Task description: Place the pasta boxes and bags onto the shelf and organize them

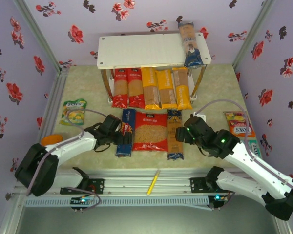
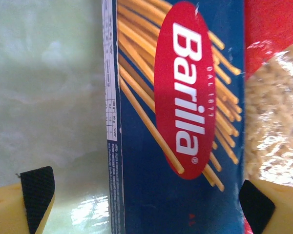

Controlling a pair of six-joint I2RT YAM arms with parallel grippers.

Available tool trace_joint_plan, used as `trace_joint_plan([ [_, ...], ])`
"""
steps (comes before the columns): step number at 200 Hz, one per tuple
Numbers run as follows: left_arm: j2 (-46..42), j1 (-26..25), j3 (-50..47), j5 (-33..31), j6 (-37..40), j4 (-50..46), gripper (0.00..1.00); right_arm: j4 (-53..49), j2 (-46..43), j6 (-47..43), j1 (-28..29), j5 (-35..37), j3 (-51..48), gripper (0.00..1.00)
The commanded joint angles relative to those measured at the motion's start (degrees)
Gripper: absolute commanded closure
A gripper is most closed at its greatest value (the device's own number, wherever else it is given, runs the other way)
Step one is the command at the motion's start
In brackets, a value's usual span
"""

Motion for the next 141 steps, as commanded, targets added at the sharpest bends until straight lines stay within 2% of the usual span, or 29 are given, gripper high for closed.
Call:
trace_joint_plan([
  [1, 2.8, -0.9, 2.3, 0.4, 0.3, 1.9, 0.0, 1.0, -0.2, 2.4, 0.4, -0.9, -1.3, 0.14],
  [77, 8.3, -1.4, 4.8, 1.3, 1.2, 3.2, 0.0, 2.8, 0.5, 1.7, 0.3, -0.7, -1.5, 0.13],
  [141, 3.2, -1.7, 4.8, 0.4, 0.8, 0.8, 0.0, 4.2, 3.3, 0.4, -0.2, -1.6, -1.6, 0.12],
])
